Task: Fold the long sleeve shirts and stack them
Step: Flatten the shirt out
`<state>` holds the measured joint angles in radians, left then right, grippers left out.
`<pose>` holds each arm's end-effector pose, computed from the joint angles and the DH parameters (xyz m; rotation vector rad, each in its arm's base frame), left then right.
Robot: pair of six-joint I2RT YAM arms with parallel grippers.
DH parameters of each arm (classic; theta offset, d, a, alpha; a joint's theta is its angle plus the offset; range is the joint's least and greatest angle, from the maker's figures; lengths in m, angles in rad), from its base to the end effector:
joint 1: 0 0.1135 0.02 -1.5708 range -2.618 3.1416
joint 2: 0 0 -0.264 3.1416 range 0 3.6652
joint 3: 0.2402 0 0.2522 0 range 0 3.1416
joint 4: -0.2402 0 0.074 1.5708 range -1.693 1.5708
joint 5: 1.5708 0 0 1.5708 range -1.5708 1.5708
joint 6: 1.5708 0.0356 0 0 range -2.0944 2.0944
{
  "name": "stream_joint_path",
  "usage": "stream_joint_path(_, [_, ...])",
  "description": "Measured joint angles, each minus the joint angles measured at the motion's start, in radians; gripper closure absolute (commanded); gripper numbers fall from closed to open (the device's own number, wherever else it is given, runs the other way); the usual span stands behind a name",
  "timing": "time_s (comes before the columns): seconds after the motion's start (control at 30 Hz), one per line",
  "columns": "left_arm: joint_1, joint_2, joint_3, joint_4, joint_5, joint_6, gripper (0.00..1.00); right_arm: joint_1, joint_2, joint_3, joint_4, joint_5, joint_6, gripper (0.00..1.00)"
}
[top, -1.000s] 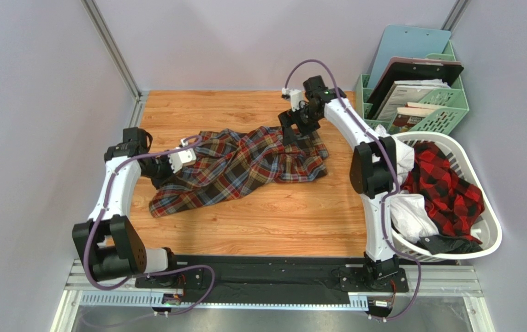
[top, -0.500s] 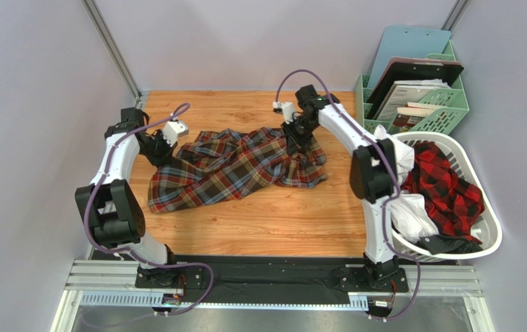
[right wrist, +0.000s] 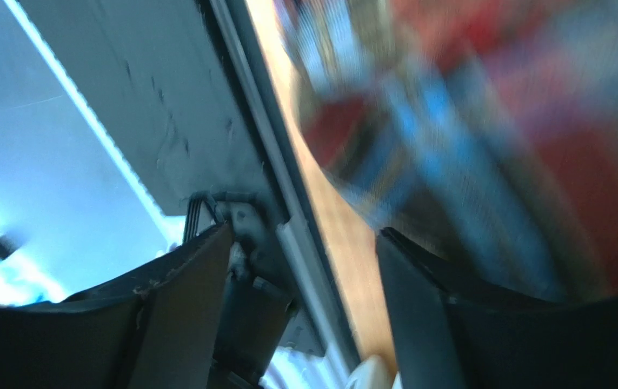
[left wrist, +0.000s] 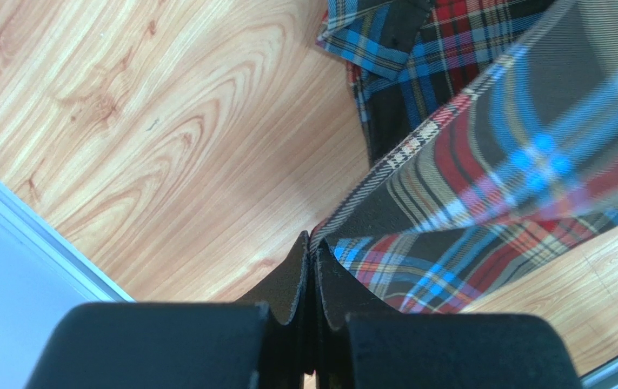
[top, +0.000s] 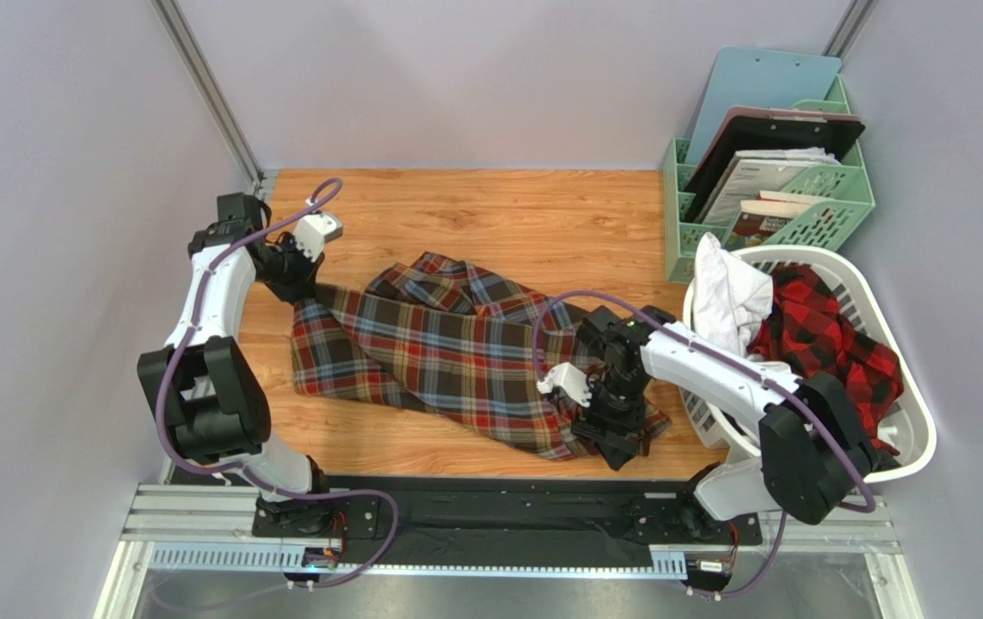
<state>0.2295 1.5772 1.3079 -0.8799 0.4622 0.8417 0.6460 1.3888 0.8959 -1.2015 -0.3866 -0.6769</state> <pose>0.3124 0.0567 0.2736 0.8874 2.3834 -0.2366 0.1542 0.1331 0.2039 1.7954 -2.3651 -0.5840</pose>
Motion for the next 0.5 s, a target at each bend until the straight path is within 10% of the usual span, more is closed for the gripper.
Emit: stream_joint_path(0.5, [0.000,-0.045,-0.152,-0.070,0.012,0.205,1.00,-0.348,0.459,0.751,0.047,-0.027,0.192,0.29])
